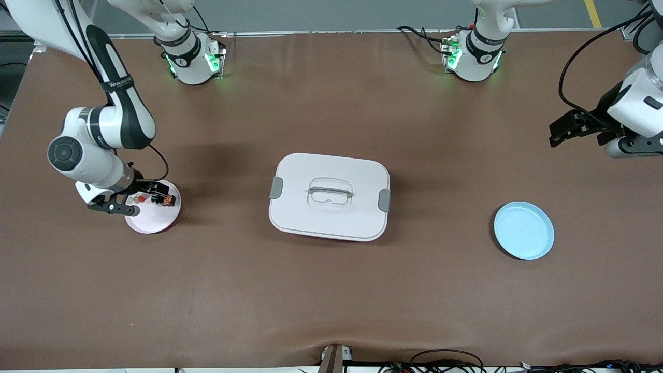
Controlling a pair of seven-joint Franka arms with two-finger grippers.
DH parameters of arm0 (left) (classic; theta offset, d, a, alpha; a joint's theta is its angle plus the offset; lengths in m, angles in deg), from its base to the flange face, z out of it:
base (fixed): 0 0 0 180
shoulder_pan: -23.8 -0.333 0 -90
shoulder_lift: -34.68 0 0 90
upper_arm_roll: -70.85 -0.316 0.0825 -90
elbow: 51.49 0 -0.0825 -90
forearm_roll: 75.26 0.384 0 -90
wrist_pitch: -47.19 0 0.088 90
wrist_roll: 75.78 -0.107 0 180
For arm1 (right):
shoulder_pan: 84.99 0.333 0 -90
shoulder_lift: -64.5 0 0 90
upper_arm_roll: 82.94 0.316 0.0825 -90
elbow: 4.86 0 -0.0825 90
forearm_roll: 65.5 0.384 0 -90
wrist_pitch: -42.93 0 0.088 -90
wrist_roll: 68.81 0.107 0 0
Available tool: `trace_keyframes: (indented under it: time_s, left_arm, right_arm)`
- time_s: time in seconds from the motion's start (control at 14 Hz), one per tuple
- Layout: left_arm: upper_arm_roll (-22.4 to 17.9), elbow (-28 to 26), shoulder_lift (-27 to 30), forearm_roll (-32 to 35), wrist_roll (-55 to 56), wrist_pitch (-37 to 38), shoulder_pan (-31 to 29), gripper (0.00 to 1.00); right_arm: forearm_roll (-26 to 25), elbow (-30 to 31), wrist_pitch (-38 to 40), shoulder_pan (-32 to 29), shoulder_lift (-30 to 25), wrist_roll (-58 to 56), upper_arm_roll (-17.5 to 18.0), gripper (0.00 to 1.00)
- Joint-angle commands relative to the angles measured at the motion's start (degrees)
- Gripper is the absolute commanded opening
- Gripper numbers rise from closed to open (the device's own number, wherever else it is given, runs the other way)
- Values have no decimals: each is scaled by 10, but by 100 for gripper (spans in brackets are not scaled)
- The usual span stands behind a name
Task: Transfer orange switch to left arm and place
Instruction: 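Move the right gripper over the white plate toward the black switch, then lower the right gripper and close it on the black-orange switch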
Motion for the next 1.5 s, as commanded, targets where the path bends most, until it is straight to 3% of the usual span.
trace_keyframes:
  time_s: [0.0,0.71,1.43]
  left_arm:
    - [7,0,3,1,3,-5,-2,100]
    - [16,4,-5,-6,3,-13,-1,100]
    - [19,2,-11,-6,5,-17,-4,100]
  right_arm:
    - [-8,-13,-5,1,22,10,3,100]
    - [-9,-40,-32,-7,82,10,2,100]
    - [-9,-35,-30,-13,99,10,2,100]
